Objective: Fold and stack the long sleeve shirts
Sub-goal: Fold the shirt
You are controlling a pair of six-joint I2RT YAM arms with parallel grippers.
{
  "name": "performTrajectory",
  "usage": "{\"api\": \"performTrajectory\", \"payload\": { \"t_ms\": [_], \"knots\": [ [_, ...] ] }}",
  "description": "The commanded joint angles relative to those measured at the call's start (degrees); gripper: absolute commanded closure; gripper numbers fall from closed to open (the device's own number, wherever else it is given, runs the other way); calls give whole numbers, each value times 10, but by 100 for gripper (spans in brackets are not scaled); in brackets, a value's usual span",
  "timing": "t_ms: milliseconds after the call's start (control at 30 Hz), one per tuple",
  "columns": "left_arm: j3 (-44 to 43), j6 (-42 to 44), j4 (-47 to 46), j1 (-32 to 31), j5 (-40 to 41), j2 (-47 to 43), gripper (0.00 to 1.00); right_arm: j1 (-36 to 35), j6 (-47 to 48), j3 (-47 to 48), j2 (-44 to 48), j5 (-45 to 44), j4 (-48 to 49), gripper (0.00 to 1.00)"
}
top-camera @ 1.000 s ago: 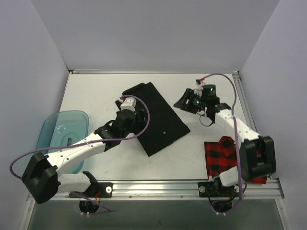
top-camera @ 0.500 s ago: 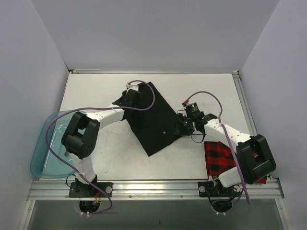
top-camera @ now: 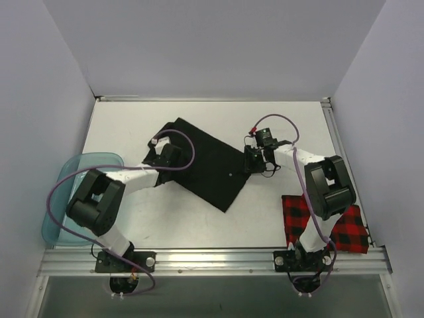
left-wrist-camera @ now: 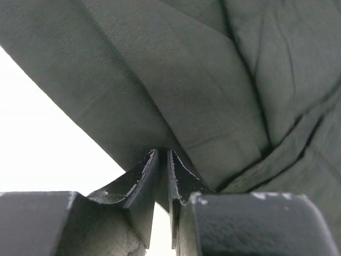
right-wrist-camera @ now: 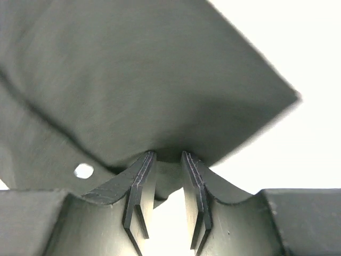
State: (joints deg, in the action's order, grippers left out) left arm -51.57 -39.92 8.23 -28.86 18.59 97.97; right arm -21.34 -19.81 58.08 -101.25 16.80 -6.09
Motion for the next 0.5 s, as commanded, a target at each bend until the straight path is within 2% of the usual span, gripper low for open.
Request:
{"api": "performTrajectory", "payload": {
  "t_ms": [0,33,133,167,233,267,300,367,400,467],
  "knots": [
    [102,-83,61,-17,-52,-36,76,46,56,44,-19,-33,-45,72],
    [113,-89,57,-24,-55,-51,74,51,64,56,-18,-35,-51,72],
    [117,-86,88,-50,-38,-121,60,58,72,98,-2,-48,-85,71],
    [104,-75,98,-58,-28,-141,47,58,72,102,10,-51,-90,70],
    [88,-41,119,-96,18,-202,31,58,63,90,60,-62,-99,68],
    [79,-30,128,-116,37,-220,15,58,45,65,82,-69,-101,68],
    [55,-18,137,-135,86,-249,9,58,36,53,129,-77,-102,62],
    [32,24,155,-195,118,-267,3,61,9,23,181,-77,-104,52],
    [8,38,159,-212,135,-272,3,64,0,-5,232,-63,-105,42],
    [-8,84,159,-275,149,-270,3,69,-13,-28,284,-44,-112,34]
  ]
}}
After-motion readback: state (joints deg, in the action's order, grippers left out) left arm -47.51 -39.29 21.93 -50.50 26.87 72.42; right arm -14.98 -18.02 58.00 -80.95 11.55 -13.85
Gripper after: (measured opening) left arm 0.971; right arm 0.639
